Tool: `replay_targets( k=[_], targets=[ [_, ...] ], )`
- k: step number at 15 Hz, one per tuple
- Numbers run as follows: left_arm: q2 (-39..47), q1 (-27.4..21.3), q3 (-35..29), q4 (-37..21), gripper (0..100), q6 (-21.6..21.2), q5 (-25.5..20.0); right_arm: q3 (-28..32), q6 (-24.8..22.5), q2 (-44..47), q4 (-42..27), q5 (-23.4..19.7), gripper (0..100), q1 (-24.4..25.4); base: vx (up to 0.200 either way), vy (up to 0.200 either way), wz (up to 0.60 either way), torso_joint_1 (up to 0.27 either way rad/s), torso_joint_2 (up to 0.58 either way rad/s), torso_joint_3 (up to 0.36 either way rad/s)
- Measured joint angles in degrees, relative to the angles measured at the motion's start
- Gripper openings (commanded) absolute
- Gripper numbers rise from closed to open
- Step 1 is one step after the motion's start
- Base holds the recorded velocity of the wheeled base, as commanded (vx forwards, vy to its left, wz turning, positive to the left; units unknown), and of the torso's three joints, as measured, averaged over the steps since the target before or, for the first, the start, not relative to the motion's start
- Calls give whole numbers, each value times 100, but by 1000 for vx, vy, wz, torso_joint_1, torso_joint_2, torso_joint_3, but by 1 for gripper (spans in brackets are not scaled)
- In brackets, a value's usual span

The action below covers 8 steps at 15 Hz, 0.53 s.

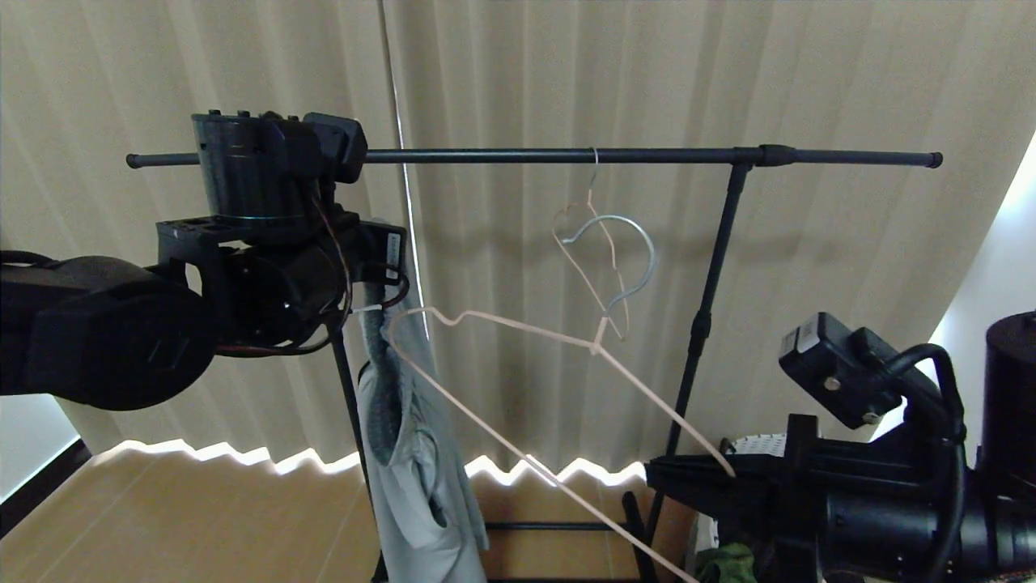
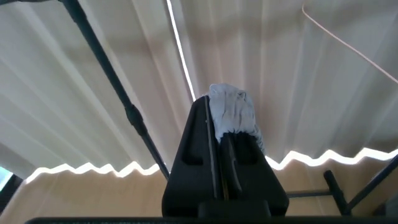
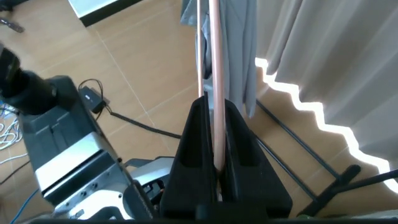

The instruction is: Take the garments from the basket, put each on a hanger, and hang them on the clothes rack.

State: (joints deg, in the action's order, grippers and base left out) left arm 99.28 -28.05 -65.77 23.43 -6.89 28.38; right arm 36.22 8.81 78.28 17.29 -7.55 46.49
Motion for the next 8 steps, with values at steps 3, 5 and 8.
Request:
replay_targets(
  k=[3, 5, 8],
  targets=[
    [-22, 5, -10, -4, 0, -79, 229, 460, 268, 450, 0, 150, 0, 5, 0, 0, 0, 0, 0, 0],
    [-63, 5, 23, -28, 0, -85, 263, 791, 539, 745, 1, 405, 0, -2, 0, 0, 0, 0, 0, 0],
    [-133, 2, 33, -345, 0, -72, 299, 1039, 618, 1058, 91, 588, 0, -5, 0, 0, 0, 0, 0, 0]
  ],
)
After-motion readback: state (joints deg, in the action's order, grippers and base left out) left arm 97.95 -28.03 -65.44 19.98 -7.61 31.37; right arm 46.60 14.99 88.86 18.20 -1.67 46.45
